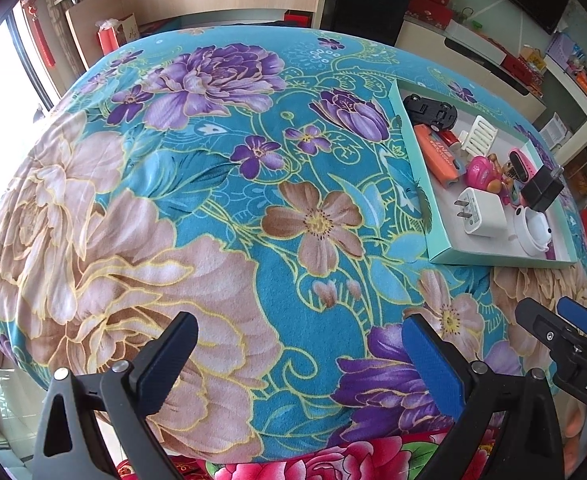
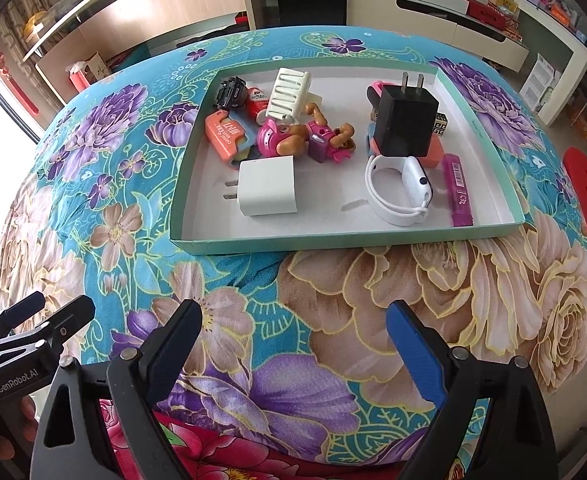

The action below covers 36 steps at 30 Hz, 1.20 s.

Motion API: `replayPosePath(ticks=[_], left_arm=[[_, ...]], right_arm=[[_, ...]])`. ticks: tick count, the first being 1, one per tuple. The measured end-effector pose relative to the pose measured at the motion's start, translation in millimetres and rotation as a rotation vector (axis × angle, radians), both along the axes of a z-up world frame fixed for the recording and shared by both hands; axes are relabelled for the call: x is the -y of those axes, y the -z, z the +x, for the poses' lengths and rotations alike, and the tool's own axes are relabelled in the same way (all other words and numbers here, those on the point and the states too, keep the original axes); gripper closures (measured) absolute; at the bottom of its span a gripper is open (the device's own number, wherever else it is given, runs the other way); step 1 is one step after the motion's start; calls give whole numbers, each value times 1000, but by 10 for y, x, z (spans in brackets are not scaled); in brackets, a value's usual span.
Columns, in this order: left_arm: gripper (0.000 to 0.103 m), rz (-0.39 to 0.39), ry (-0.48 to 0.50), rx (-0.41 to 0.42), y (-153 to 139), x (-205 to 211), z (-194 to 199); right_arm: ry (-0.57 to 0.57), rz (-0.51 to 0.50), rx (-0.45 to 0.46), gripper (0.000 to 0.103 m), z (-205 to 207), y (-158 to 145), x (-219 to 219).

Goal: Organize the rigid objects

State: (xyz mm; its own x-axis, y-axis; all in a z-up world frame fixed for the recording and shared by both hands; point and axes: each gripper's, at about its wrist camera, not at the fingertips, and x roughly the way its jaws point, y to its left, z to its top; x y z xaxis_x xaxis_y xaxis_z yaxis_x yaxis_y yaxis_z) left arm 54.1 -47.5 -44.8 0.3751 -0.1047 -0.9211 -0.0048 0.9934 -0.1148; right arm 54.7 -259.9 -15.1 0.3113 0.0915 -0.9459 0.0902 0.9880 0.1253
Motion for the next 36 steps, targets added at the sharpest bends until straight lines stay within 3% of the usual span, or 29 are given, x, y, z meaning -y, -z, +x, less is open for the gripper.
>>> replayPosePath(ticks=[36], left_arm=[[0,46,12,47,-61,43,-32]], right_arm=[[30,-4,23,9,-83,-29,94]])
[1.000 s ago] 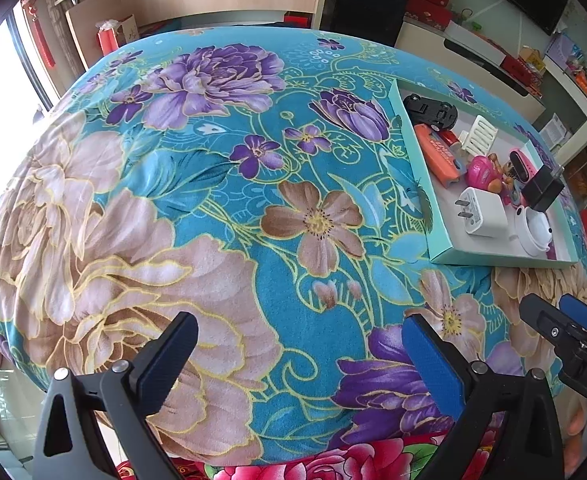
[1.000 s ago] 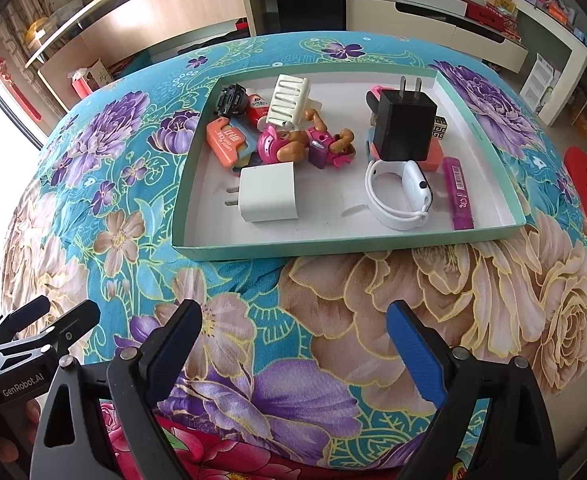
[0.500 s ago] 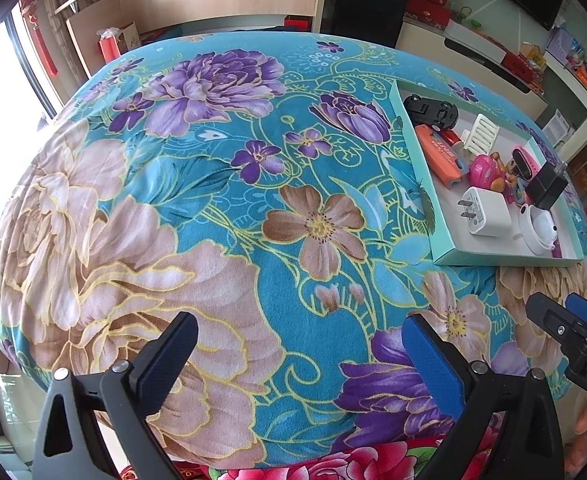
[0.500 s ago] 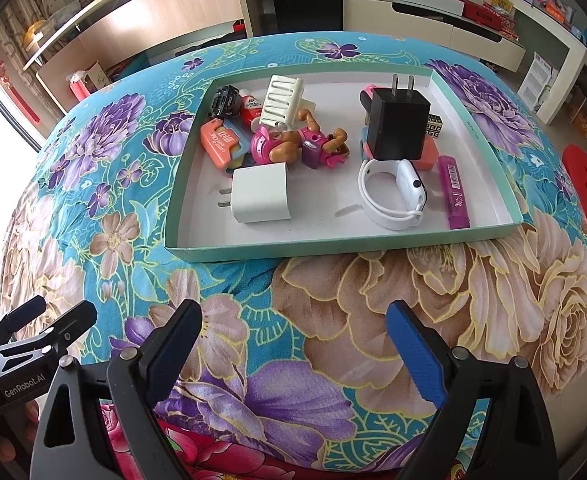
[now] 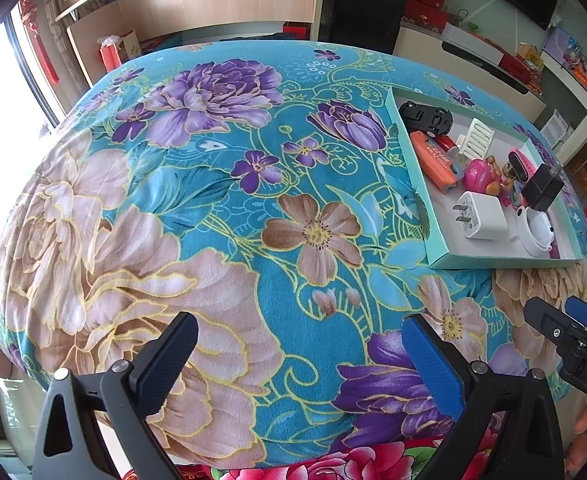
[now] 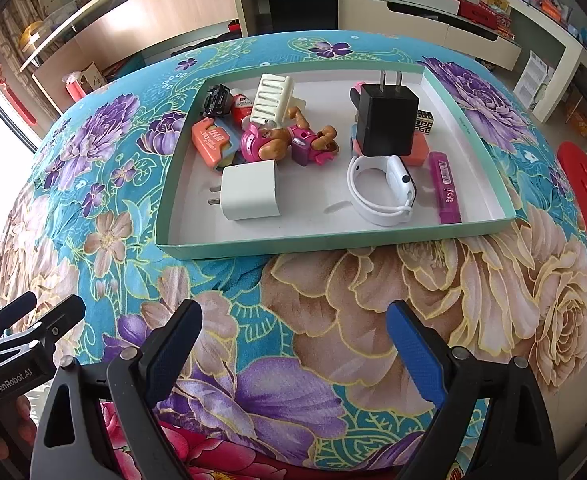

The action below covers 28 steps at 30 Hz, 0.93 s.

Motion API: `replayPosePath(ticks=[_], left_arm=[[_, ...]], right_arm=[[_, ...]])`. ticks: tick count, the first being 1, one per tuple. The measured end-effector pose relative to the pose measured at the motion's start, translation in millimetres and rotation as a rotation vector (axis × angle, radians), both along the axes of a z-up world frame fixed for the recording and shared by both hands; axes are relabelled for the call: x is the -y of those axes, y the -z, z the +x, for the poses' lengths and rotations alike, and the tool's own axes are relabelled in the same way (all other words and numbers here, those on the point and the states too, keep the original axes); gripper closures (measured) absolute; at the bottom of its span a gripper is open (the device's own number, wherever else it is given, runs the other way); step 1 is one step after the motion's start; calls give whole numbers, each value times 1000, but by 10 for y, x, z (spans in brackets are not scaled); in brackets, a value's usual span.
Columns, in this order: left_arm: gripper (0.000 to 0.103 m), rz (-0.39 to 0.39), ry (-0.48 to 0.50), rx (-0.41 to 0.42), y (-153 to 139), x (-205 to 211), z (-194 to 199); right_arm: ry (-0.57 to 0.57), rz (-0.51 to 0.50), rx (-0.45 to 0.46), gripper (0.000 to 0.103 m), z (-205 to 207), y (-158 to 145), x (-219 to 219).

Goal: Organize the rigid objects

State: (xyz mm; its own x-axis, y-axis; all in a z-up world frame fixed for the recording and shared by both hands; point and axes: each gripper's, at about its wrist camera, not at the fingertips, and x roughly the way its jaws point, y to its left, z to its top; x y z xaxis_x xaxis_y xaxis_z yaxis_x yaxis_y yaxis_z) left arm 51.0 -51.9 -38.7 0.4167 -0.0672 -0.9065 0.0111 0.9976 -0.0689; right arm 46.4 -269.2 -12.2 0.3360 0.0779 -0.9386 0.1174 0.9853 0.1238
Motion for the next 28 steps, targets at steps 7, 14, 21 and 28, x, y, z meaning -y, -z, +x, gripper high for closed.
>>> replayPosePath(ticks=[7,14,21,28], left_arm=[[0,-5,-2,7,-35,-1,-5],[0,-2,1,11,-69,19,-7],[0,3,3,20,-108,30,-8],[0,4,7,49,-173,42,-31]], right_arm=[[1,-1,-1,9,-17,-18,10],[5,-4,0,9,-28,-29,21],[7,-6,2,9,-29,-54,41],[6,-7,2,9,-32,-58,42]])
